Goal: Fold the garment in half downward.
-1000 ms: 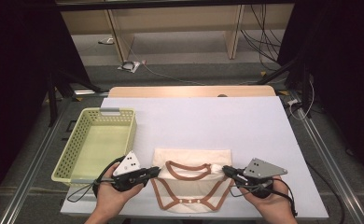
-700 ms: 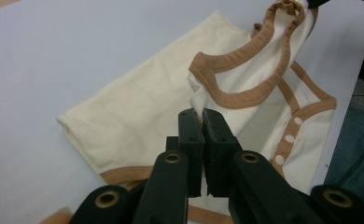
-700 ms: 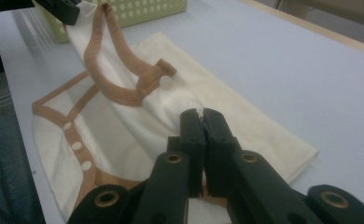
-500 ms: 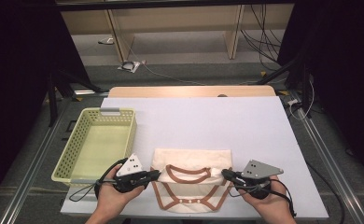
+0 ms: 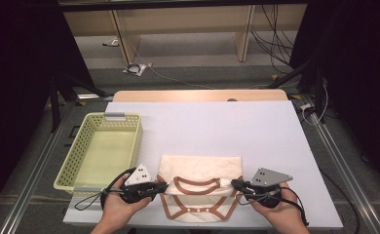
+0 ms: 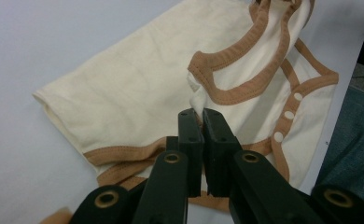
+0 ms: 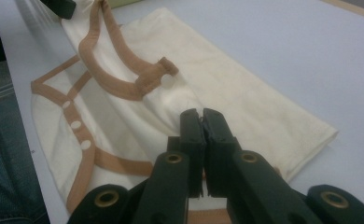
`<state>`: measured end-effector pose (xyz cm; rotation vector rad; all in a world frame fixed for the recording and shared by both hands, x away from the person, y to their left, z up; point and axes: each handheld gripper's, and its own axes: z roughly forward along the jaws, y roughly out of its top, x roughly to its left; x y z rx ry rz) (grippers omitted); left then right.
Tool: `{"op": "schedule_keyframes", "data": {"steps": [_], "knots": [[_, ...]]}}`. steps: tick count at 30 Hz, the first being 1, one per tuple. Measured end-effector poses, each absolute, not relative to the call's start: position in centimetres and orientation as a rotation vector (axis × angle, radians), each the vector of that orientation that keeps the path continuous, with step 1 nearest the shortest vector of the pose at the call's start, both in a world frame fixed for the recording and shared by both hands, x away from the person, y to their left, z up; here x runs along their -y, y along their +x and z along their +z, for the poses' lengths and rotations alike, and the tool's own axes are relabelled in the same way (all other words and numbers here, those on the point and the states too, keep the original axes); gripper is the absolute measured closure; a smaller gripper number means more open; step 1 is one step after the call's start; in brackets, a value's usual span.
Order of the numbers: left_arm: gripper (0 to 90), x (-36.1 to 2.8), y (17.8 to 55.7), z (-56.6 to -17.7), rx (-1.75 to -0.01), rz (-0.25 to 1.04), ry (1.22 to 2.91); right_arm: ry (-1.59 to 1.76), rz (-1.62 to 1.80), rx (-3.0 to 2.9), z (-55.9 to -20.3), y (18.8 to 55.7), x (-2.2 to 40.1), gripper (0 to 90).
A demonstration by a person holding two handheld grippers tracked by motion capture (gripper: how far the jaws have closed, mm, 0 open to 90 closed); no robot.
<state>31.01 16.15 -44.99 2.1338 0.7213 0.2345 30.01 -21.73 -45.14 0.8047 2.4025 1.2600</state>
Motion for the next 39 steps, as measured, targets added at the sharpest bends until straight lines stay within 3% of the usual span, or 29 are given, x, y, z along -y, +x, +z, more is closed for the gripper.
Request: {"op": "schedule_keyframes", "data": {"steps": [39], "knots": [[84.7,-16.1,30.5,-47.0,-0.694,0.085,2.274,0.76,1.149,-2.663,-47.3,29.3,21.1,88.0]]}}
